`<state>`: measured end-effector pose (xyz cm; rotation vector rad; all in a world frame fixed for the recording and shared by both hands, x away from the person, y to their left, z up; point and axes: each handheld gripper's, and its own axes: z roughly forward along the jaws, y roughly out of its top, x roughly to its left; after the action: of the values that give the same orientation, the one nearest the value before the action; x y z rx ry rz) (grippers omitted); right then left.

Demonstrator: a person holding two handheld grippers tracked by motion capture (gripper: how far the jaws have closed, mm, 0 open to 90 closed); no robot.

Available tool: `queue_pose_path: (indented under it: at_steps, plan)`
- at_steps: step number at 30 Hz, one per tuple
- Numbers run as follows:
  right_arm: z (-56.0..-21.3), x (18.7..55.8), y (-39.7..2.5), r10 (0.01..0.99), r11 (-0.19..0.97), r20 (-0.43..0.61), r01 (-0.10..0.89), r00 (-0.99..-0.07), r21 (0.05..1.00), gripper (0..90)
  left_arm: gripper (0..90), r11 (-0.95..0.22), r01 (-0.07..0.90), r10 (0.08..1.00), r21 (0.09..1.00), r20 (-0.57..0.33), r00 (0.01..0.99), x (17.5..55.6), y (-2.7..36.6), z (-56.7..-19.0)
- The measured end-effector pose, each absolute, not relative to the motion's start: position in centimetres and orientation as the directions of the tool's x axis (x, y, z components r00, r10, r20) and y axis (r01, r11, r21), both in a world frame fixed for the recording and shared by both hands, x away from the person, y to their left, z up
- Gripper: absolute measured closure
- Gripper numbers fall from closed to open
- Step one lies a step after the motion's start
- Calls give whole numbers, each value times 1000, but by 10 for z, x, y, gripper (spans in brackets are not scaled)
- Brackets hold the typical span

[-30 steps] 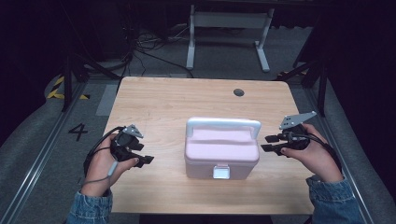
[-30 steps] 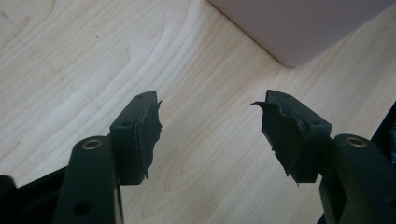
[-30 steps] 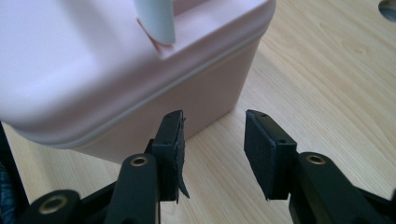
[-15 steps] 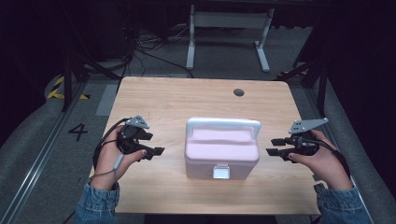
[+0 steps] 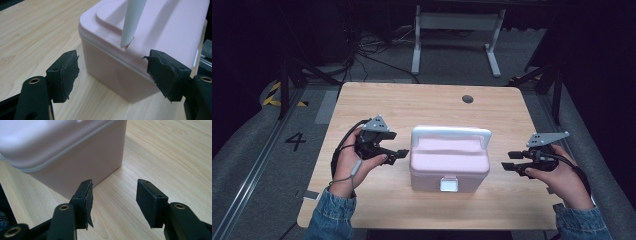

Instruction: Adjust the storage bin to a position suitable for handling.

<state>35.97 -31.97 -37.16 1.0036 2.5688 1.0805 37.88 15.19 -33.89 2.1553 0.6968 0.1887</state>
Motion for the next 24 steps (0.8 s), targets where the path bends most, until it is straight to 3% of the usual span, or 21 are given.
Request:
queue_pose_path:
  at_steps: [6, 15, 24]
  plan:
    - [-374, 354, -325, 662, 495, 98, 531, -743, 688, 482, 229, -480, 359, 530, 801, -61, 846, 385, 140, -340]
    - [-378, 349, -328, 671, 490, 105, 545, -734, 681, 488, 235, -442, 351, 535, 826, -71, 842, 393, 118, -348]
    - [-379, 346, -328, 674, 484, 111, 551, -730, 680, 490, 413, -408, 302, 545, 862, -35, 837, 391, 106, -346]
